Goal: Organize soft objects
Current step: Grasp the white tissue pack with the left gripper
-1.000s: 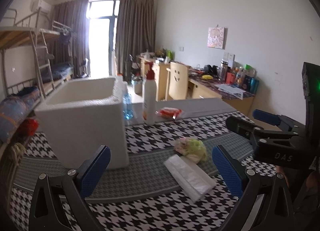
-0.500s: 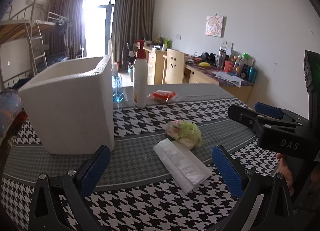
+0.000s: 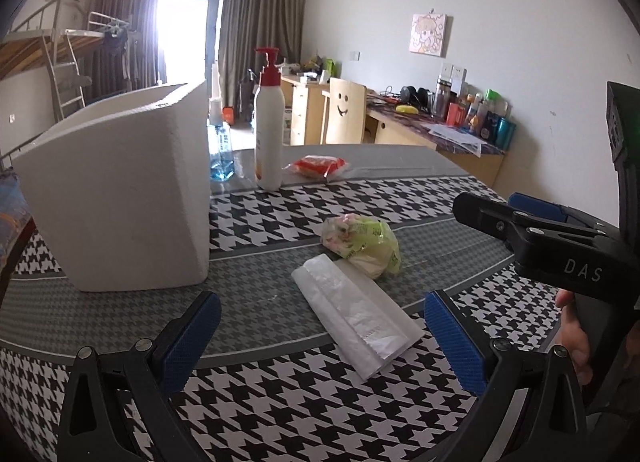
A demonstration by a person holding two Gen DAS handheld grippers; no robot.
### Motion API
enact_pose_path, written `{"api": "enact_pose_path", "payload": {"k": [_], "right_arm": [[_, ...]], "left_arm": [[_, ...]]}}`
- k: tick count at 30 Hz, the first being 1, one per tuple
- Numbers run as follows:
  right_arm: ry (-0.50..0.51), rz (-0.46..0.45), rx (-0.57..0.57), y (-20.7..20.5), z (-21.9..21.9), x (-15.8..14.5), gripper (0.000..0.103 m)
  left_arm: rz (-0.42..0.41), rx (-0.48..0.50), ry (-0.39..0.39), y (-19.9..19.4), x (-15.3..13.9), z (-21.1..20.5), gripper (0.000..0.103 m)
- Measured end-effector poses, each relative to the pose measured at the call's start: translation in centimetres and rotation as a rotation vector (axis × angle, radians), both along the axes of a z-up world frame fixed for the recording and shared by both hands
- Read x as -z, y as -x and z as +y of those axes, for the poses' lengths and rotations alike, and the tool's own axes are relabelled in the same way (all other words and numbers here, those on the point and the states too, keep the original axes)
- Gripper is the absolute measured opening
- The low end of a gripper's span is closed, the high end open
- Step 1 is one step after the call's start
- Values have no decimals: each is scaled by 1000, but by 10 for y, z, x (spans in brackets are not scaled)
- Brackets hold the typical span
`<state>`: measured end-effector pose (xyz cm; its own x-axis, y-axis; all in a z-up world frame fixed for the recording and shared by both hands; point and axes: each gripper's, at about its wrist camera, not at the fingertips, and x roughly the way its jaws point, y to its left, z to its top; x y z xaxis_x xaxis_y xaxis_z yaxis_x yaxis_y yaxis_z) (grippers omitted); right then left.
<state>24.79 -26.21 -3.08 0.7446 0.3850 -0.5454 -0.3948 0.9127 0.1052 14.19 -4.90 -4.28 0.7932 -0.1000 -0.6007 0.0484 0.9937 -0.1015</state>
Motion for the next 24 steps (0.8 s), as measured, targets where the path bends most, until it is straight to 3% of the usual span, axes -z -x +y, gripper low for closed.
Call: {"api": "enact_pose_path", "payload": {"k": [8, 18, 24], "right_arm": [[6, 26, 2, -7, -2, 9, 97], [4, 57, 7, -13, -5, 19, 97], [9, 83, -1, -19, -4, 26, 97]], "left_arm": [[56, 27, -6, -13, 13, -8, 102], [162, 47, -16, -34, 35, -14, 81], [200, 50, -17, -42, 42, -17, 74]]}}
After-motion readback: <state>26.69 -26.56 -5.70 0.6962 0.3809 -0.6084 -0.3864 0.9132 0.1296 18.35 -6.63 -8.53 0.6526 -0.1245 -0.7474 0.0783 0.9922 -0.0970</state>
